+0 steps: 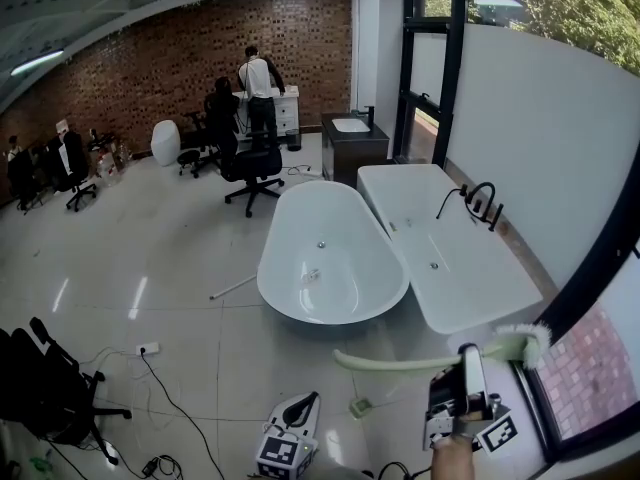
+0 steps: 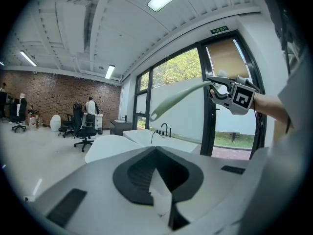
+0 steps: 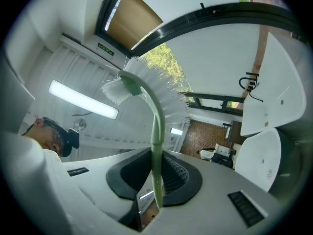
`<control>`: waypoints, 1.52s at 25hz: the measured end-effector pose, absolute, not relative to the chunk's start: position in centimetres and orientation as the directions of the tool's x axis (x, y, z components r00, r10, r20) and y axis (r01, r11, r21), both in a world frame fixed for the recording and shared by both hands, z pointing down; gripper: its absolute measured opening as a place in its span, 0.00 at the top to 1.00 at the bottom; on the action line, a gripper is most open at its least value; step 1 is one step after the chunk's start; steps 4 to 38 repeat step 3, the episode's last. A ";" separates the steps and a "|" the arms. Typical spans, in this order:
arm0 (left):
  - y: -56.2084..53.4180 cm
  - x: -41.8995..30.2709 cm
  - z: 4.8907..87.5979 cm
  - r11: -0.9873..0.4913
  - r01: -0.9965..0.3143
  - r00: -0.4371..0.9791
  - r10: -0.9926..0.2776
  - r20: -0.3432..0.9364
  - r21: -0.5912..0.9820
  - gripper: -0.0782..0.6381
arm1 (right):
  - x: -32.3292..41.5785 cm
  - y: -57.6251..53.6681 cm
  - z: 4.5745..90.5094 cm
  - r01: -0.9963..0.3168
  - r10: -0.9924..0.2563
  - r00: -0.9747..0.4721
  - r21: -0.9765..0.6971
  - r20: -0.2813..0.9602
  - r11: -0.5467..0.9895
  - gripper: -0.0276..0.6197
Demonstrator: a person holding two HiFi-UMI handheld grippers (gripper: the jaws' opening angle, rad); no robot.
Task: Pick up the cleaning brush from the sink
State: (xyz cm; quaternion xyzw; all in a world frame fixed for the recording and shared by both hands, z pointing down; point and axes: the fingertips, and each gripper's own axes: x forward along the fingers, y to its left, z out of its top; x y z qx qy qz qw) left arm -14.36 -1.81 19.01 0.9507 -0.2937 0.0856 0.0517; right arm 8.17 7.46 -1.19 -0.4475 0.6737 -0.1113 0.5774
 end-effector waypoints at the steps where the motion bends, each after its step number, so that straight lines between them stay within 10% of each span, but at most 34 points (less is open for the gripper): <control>1: -1.8 -14.4 19.0 -0.822 -0.568 0.813 -0.550 0.193 0.048 0.89 | 8.2 7.4 -1.2 -0.476 -0.731 0.067 -0.666 -0.679 0.574 0.90; 38: -1.9 -14.4 19.0 -0.822 -0.568 0.812 -0.550 0.194 0.047 0.89 | 8.2 7.4 -1.1 -0.478 -0.731 0.068 -0.665 -0.679 0.574 0.90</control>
